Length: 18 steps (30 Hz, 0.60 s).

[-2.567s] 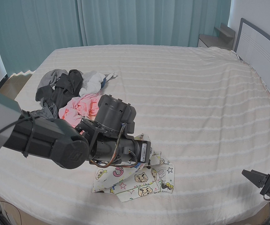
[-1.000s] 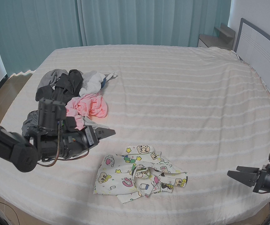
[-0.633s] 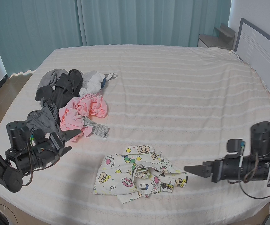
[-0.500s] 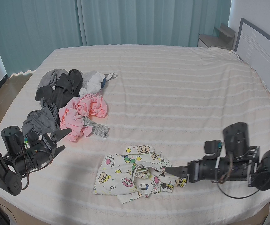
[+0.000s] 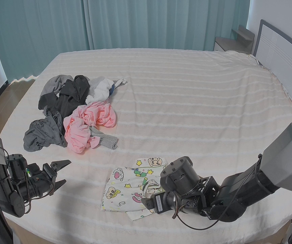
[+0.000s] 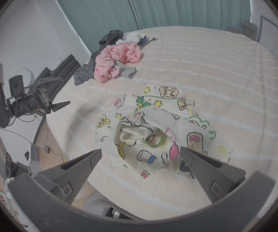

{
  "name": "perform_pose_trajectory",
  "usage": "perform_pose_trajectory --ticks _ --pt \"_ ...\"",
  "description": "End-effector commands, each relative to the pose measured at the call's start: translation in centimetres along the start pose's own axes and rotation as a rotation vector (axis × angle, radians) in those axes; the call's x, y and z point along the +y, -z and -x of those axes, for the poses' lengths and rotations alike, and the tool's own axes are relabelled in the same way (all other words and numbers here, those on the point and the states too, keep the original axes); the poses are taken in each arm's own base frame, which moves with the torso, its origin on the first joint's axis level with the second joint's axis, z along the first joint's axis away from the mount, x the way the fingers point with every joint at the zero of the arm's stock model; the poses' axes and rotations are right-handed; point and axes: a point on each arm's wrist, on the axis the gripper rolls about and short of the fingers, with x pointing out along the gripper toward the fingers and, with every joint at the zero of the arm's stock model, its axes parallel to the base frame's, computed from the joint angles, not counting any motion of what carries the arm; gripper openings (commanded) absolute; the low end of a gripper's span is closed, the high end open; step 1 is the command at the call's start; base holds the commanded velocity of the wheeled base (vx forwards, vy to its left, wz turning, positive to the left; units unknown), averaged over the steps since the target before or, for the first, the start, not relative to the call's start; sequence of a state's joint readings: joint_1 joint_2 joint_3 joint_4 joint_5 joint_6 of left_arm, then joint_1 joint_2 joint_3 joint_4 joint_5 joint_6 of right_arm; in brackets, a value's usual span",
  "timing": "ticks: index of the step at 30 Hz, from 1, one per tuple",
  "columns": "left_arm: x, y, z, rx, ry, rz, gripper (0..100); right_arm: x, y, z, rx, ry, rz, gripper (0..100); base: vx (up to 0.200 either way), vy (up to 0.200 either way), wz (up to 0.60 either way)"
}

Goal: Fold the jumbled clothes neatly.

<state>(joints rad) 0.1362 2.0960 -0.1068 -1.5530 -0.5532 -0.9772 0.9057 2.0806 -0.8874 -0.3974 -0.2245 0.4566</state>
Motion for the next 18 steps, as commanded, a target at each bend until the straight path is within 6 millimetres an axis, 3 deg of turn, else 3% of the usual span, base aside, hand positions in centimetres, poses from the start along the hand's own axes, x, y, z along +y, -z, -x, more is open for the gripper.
perform_pose_trajectory --ticks 1,7,12,18 --pt "0.7 0.1 -0.3 0.007 -0.017 0.014 100 1.0 1.1 -0.2 0.030 0.007 0.007 100 0.000 0.000 0.00" --pt "0.8 0.2 -0.4 0.012 -0.022 0.014 100 1.9 1.1 0.4 0.008 0.005 0.000 100 0.000 0.000 0.00" --pt "0.9 0.2 -0.4 0.014 -0.023 0.014 100 2.6 2.3 0.4 0.032 0.000 0.025 100 0.000 0.000 0.00" --pt "0.9 0.2 -0.4 0.015 -0.024 0.013 100 3.6 2.3 -2.6 0.030 0.022 -0.020 100 0.000 0.000 0.00"
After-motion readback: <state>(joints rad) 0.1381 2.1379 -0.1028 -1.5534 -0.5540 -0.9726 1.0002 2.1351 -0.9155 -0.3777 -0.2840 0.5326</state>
